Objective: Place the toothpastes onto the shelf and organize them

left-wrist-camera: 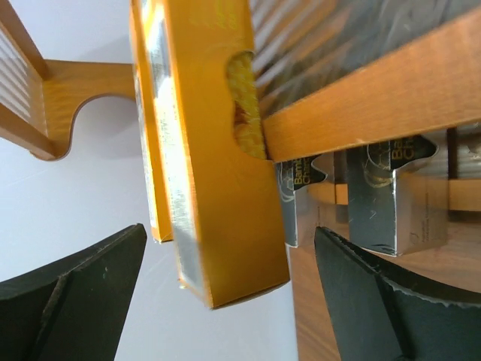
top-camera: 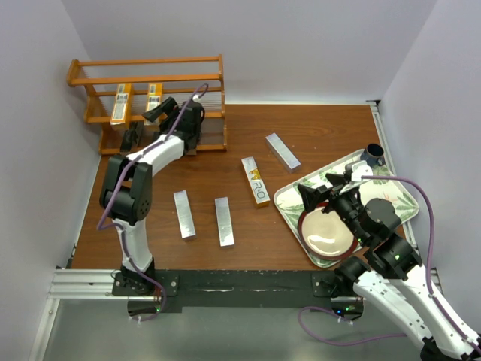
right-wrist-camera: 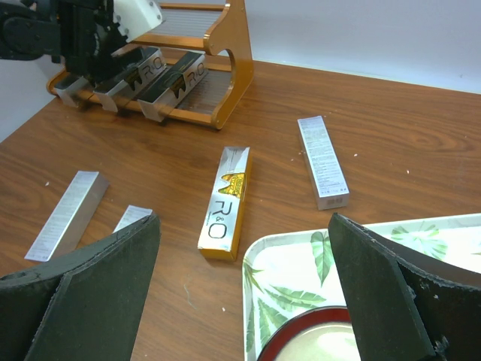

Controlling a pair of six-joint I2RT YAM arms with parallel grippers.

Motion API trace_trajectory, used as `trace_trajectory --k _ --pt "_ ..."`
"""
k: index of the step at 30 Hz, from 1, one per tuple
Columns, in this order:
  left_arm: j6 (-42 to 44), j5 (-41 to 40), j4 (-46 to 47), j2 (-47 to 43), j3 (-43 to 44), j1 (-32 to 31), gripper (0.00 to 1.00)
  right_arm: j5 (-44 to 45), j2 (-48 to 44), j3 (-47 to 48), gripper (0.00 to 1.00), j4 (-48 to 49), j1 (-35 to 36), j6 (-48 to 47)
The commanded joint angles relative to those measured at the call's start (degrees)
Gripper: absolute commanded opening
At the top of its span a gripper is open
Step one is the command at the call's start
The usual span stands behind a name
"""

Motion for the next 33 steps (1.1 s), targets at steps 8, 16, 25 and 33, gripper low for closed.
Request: trace_trajectory --k 8,16,25,33 --pt "-15.7 8.6 -9.4 -12.2 7.7 -3.0 1.00 -0.7 -0.1 2.1 0.99 0.6 0.3 -0.5" --pt "-38.0 18.8 -24.1 -21.6 9.9 -3.2 1.00 -0.6 -0.1 2.1 0.99 0.7 0.3 -0.5" --pt "-55.7 35.9 -25.7 -39.3 -6.5 -3.2 1.00 -0.5 -0.1 2.1 0.99 0.9 0.4 -0.4" --pt "-60.3 46.2 -22.0 -51.4 -21.8 -3.3 1.00 1.0 4.1 4.2 0.98 -1.0 0.3 0.9"
